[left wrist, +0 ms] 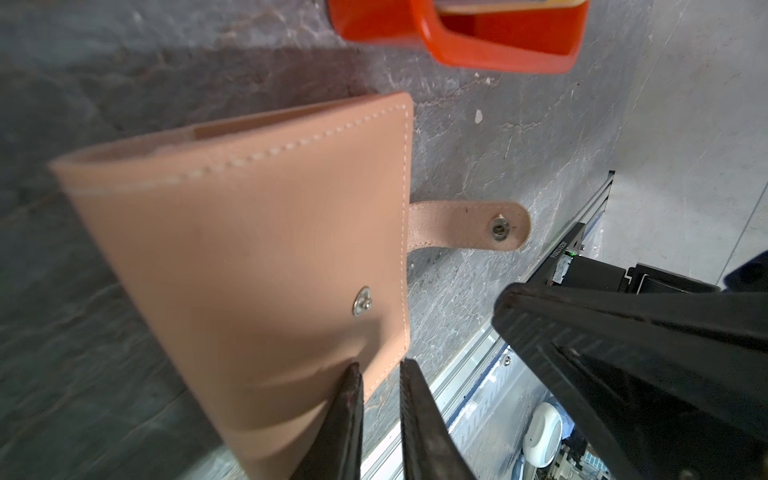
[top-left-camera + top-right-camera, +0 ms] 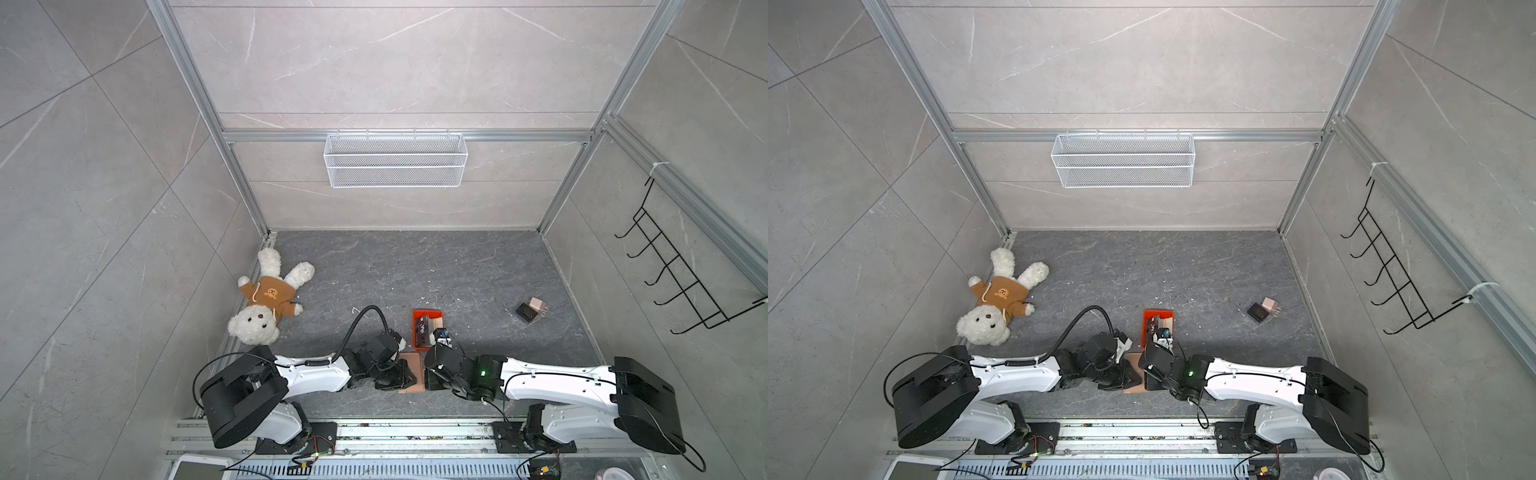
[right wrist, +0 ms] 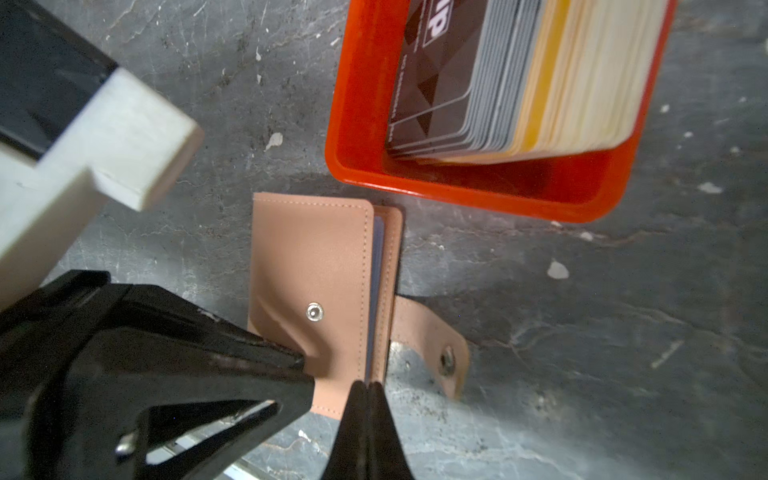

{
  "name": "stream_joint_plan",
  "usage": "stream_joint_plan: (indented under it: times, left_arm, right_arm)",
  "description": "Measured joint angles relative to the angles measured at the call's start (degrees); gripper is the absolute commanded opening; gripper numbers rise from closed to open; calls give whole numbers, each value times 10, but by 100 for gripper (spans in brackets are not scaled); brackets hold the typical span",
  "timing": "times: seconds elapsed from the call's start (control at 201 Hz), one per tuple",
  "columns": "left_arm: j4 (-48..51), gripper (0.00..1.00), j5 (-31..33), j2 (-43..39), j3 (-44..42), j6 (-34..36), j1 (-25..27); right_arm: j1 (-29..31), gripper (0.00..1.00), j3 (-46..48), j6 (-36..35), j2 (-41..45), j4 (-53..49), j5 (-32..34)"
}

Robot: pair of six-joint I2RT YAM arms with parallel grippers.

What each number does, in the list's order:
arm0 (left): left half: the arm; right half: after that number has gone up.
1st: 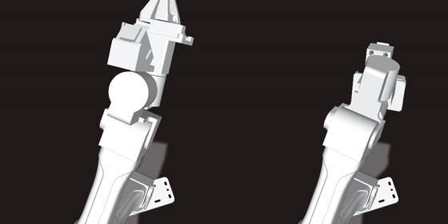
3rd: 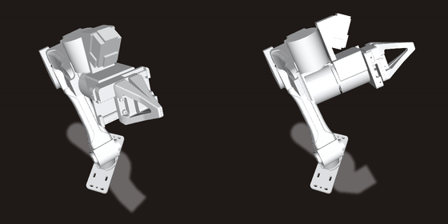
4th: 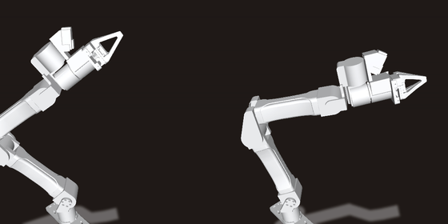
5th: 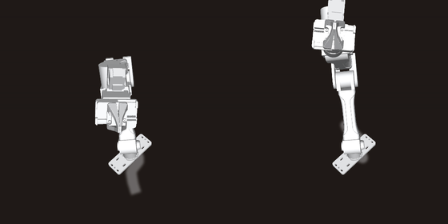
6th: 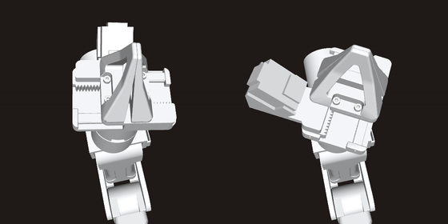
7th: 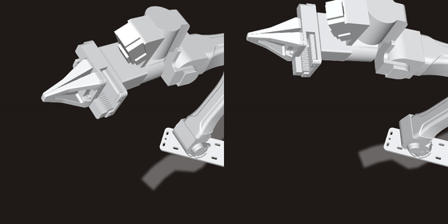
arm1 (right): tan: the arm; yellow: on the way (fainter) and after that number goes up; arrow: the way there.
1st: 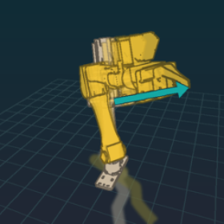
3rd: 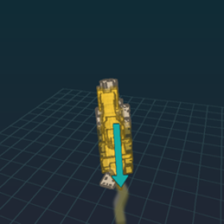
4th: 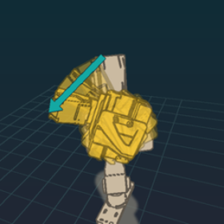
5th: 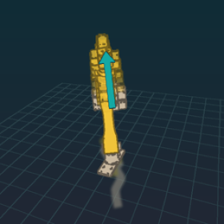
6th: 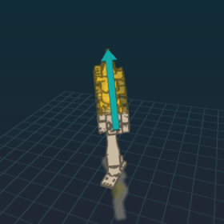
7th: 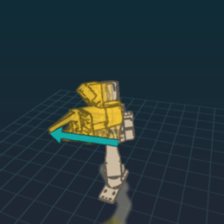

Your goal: Put the credit cards into the card holder

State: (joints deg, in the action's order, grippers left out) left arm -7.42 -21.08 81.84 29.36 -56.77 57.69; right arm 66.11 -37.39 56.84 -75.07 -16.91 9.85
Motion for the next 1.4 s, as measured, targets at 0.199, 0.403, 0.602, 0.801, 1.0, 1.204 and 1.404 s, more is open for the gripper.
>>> stream_joint_plan:
  times: [0.199, 0.403, 0.602, 0.801, 1.0, 1.204, 1.404]
  left_arm:
    - [-3, 17, 0, 4, 0, 0, 4]
    - [-4, 15, 0, 7, 0, 0, 6]
    - [-4, 14, 0, 7, 0, 0, 8]
    - [-4, 14, 0, 6, 0, 0, 8]
    - [-1, 17, 1, 0, 0, 0, 8]
    - [69, 21, 31, -49, 14, 8, 3]
    - [134, 24, 60, -96, 21, 21, -21]
  right_arm:
    - [0, 2, -1, -1, -22, 14, -11]
    - [0, 2, -1, -1, -42, 43, -26]
    - [0, 2, -1, -1, -60, 64, -37]
    - [0, 2, 0, 4, -80, 65, -39]
    - [0, 2, 7, 13, -81, 74, -39]
    - [0, 2, 8, 21, -81, 76, -37]
    - [0, 2, 8, 21, -81, 76, -37]
